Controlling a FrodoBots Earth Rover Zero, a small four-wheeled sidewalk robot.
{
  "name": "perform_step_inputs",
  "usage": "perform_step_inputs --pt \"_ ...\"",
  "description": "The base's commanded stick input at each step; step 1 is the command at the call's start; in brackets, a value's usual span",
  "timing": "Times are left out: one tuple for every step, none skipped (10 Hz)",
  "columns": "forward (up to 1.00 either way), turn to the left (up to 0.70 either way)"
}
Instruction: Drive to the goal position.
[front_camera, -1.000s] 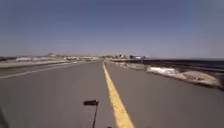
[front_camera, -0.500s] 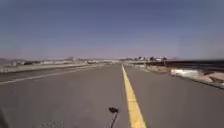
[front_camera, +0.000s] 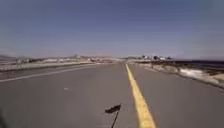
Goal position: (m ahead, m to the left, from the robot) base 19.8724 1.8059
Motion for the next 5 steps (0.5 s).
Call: perform_step_inputs --pt "1.00 -0.01" --pt "1.00 -0.01" --pt "1.00 -0.01" --pt "1.00 -0.01" --pt "1.00 -0.01"
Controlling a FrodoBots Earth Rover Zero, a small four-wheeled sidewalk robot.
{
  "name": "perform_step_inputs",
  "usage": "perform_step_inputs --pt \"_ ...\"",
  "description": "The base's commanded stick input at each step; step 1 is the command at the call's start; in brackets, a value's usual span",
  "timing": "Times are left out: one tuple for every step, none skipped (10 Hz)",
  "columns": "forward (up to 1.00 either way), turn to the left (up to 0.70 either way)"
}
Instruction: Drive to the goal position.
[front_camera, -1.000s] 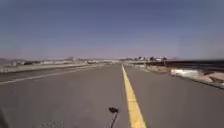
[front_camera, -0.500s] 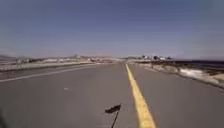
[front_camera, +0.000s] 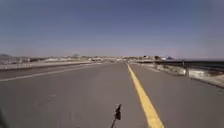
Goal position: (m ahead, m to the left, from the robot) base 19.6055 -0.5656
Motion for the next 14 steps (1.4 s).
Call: perform_step_inputs --pt "1.00 -0.01" --pt "1.00 -0.01" --pt "1.00 -0.01" --pt "1.00 -0.01" --pt "1.00 -0.01" --pt "1.00 -0.01" --pt "1.00 -0.01" --pt "1.00 -0.01" --pt "1.00 -0.01" --pt "1.00 -0.01" --pt "1.00 -0.01" --pt "1.00 -0.01" --pt "1.00 -0.01" --pt "1.00 -0.01"
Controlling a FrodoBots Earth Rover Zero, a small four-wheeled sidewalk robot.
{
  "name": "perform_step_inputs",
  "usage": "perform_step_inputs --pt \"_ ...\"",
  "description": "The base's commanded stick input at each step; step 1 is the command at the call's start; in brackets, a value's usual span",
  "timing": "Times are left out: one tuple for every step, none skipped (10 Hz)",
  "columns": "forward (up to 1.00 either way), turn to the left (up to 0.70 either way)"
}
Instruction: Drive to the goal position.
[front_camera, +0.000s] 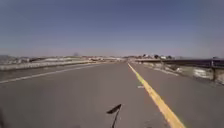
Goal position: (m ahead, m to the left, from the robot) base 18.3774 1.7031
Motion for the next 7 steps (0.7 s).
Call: perform_step_inputs --pt "1.00 -0.01" --pt "1.00 -0.01" --pt "1.00 -0.01" --pt "1.00 -0.01" --pt "1.00 -0.01" --pt "1.00 -0.01" --pt "1.00 -0.01"
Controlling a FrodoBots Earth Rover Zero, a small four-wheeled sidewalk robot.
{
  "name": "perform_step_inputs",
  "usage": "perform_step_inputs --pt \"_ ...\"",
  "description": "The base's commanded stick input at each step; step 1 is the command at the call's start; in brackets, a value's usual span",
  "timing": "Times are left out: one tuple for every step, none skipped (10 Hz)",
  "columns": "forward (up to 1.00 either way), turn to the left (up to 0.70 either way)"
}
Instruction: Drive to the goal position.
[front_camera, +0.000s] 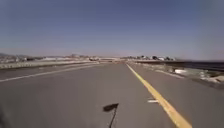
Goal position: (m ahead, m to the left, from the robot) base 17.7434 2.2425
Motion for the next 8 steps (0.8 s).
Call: perform_step_inputs --pt "1.00 -0.01" --pt "1.00 -0.01" --pt "1.00 -0.01" --pt "1.00 -0.01" --pt "1.00 -0.01" --pt "1.00 -0.01" --pt "1.00 -0.01" --pt "1.00 -0.01"
